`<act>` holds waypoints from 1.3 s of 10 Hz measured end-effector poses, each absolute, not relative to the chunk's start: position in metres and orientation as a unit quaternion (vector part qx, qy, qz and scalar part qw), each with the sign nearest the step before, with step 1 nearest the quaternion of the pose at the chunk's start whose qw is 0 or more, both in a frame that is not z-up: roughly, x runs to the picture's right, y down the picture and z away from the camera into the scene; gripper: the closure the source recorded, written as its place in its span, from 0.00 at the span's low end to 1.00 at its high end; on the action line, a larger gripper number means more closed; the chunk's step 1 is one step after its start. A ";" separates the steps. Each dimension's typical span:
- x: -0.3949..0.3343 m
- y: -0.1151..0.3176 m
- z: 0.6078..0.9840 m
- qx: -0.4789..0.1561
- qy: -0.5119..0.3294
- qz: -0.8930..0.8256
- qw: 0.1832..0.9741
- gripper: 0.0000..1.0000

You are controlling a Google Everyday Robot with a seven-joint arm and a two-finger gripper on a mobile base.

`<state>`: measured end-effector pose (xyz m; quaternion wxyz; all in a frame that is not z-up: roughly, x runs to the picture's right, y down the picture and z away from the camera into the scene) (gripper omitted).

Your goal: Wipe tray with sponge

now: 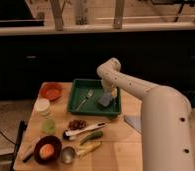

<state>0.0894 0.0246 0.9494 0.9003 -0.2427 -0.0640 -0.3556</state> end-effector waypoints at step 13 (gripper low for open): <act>0.054 0.027 0.941 -0.224 -0.111 -0.394 0.884 0.98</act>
